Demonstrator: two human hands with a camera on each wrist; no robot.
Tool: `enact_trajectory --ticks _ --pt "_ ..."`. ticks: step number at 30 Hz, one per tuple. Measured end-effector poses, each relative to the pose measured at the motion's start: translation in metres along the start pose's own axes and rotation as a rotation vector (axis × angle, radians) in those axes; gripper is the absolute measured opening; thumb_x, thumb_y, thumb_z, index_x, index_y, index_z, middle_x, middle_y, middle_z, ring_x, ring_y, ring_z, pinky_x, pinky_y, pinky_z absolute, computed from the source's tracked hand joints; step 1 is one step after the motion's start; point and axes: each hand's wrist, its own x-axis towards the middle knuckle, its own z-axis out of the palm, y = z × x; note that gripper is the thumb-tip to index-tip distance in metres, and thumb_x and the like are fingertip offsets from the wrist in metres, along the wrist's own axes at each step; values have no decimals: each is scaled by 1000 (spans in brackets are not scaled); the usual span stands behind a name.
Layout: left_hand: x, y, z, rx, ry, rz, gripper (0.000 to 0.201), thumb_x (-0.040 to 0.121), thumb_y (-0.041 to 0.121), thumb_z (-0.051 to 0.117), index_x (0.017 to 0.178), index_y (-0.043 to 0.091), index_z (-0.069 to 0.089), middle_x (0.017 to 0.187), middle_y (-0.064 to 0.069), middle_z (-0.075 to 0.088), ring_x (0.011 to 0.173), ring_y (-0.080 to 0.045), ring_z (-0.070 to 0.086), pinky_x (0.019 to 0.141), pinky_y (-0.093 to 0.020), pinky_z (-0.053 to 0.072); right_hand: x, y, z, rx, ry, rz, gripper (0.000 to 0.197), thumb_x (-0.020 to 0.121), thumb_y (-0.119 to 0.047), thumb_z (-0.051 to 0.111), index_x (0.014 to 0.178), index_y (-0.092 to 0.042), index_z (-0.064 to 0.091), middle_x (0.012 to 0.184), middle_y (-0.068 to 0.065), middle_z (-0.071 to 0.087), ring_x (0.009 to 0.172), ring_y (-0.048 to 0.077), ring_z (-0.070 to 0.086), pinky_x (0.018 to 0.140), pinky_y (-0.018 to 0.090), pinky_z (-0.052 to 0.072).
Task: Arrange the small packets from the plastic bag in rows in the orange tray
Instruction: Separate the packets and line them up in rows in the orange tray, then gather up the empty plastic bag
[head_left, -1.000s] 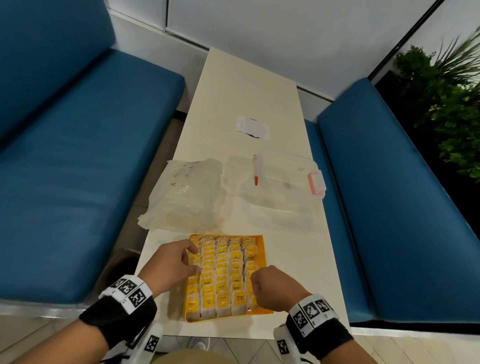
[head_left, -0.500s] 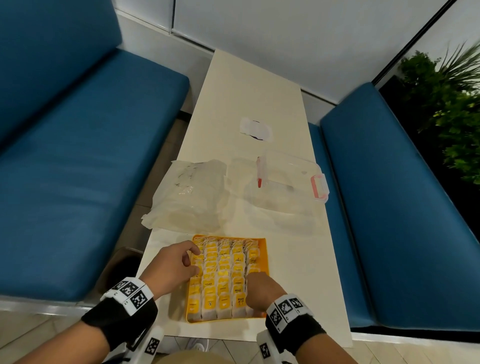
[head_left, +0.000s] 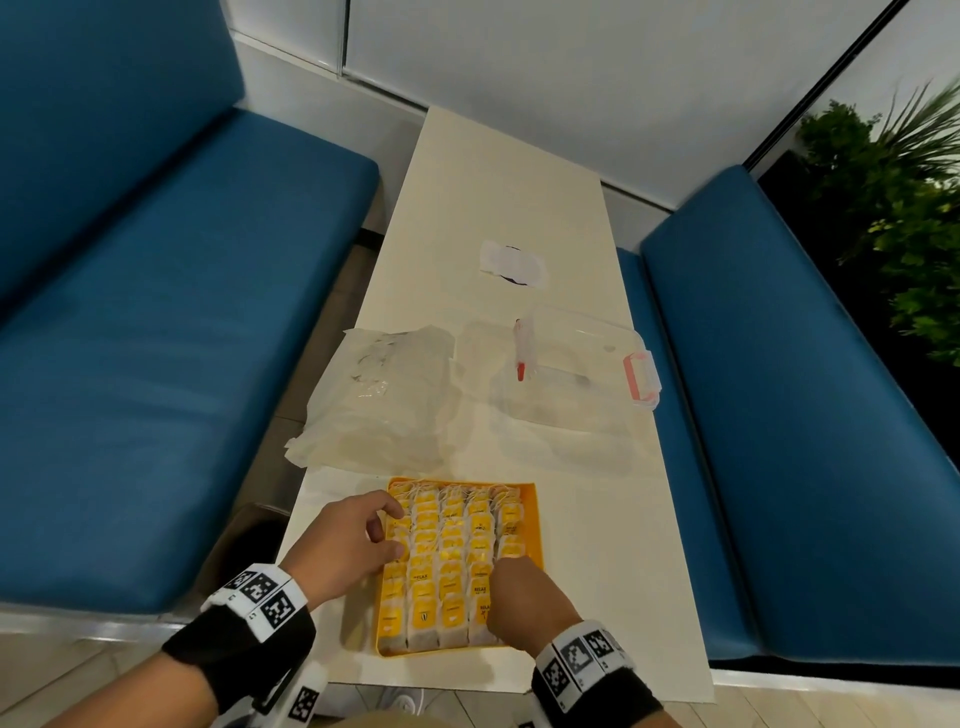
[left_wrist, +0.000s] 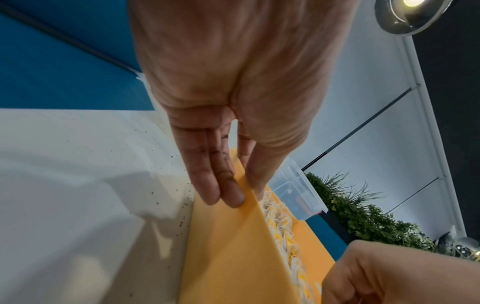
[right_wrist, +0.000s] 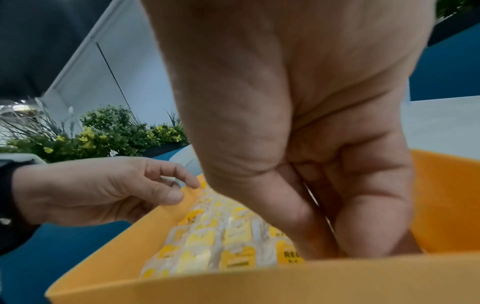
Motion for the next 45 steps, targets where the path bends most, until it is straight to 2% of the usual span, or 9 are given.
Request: enact_trajectory --ticks 6,10,17,25,29,33,38,41,45 --pt "2 -2 1 -12 -2 7 31 80 24 85 99 37 65 84 -1 66 68 -14 67 71 -33 61 1 3 -4 70 -36 27 24 94 -6 50 114 -6 63 120 13 64 109 27 64 80 26 49" --pt "3 -4 2 -16 -7 34 32 80 27 85 102 39 66 86 1 65 66 -10 64 70 -27 58 0 10 -12 100 42 51 15 91 -10 47 83 -17 57 113 13 67 102 28 66 73 28 48" --pt "4 -3 3 -6 -39 64 34 82 31 83 110 39 66 91 4 64 67 -6 60 71 -19 52 0 50 -22 319 349 272 22 92 -24 53 112 -17 48 112 4 57 103 26 62 74 31 44" --pt "7 15 7 41 -82 116 41 83 38 81 121 38 67 98 6 63 82 -7 61 87 -28 54 4 75 -22 410 337 298 14 92 -15 52 81 -19 60 85 1 64 78 18 62 76 36 57" --pt "-2 23 -23 -40 163 248 21 87 34 78 105 41 70 89 15 66 75 -5 64 72 -17 52 -2 79 -38 400 346 307 4 92 -23 57 93 -20 59 97 2 63 86 17 60 78 33 51" --pt "2 -5 -74 -17 567 257 38 85 25 80 118 36 65 111 19 56 92 -3 60 76 -18 52 12 41 -75 546 564 24 26 90 -21 66 116 -22 61 108 3 61 93 17 62 83 35 53" --pt "28 -59 -92 -23 327 -13 60 93 37 71 143 49 42 139 18 42 123 -7 49 105 -32 44 67 -61 -115 565 415 -264 62 95 -32 60 151 -37 33 131 1 46 108 20 61 94 25 44" --pt "42 -66 -91 -231 238 17 43 100 42 58 139 54 44 146 17 52 130 -4 53 114 -33 41 94 -106 -123 541 236 -270 65 98 -37 52 155 -40 20 147 9 39 132 26 47 106 28 36" --pt "47 -50 -93 -376 195 87 54 93 69 51 142 46 53 144 19 56 130 -1 54 115 -40 42 107 -144 -117 734 116 -269 62 95 -44 51 151 -46 25 152 2 40 132 24 48 106 46 46"
